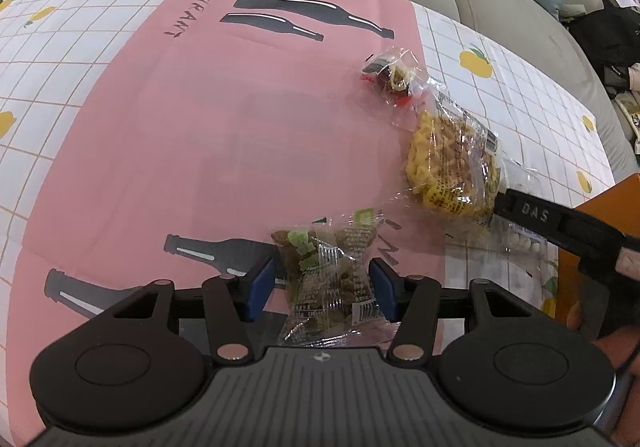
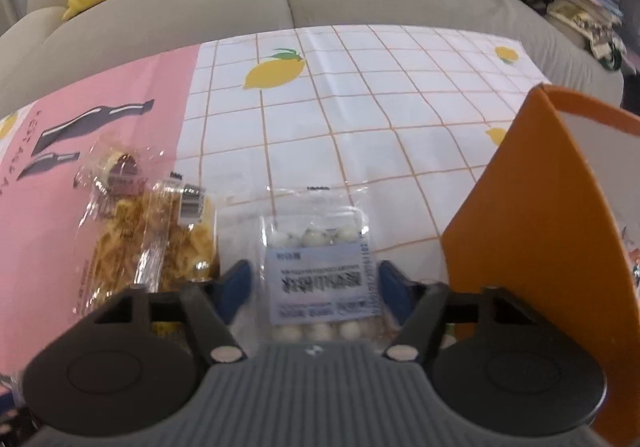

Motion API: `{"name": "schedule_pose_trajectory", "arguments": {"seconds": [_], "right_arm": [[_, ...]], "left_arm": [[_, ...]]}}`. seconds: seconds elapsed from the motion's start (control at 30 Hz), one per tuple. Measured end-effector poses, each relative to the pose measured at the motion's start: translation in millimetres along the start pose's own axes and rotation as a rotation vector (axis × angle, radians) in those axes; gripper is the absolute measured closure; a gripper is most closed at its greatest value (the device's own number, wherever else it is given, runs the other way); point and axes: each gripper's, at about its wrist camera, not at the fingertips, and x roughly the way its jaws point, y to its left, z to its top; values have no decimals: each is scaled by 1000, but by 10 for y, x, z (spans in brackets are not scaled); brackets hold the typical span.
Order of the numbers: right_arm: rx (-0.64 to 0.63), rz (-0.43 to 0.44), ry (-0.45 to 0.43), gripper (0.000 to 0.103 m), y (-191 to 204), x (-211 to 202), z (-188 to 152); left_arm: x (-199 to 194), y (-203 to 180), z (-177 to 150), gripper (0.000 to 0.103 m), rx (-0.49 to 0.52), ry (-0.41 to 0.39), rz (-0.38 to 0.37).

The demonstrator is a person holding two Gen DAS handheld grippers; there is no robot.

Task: Organize snacks
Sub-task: 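Grasp the clear green-labelled packet with the left gripper while the right grasps the white candy-ball packet, then lift both packets and carry them toward the orange box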

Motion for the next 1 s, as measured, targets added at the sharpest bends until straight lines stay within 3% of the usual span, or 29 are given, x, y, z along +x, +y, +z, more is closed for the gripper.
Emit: {"name": "schedule_pose_trajectory", "arguments": {"seconds": [0.33, 0.4, 0.43, 0.57, 0.87, 1.0], "right_arm": [[-77, 72, 0, 46, 55, -303, -424], [-106, 83, 5, 46, 60, -354, -505], [-117, 87, 8, 46, 60, -390, -553], [-135, 100, 13, 45, 36, -487, -702], [-180, 134, 29, 49, -28, -677, -970], [-133, 174, 65, 52, -122, -720, -960]], "left_arm": [[-15, -32, -71, 31, 49, -19, 4], [-21, -47, -85, 38, 68, -36, 17], [-28, -59, -95, 48, 80, -43, 30], [-63, -43, -146, 56, 90, -55, 30], [-205, -25, -388, 60, 84, -43, 28], [-304, -14, -497, 60, 52, -31, -26]]}}
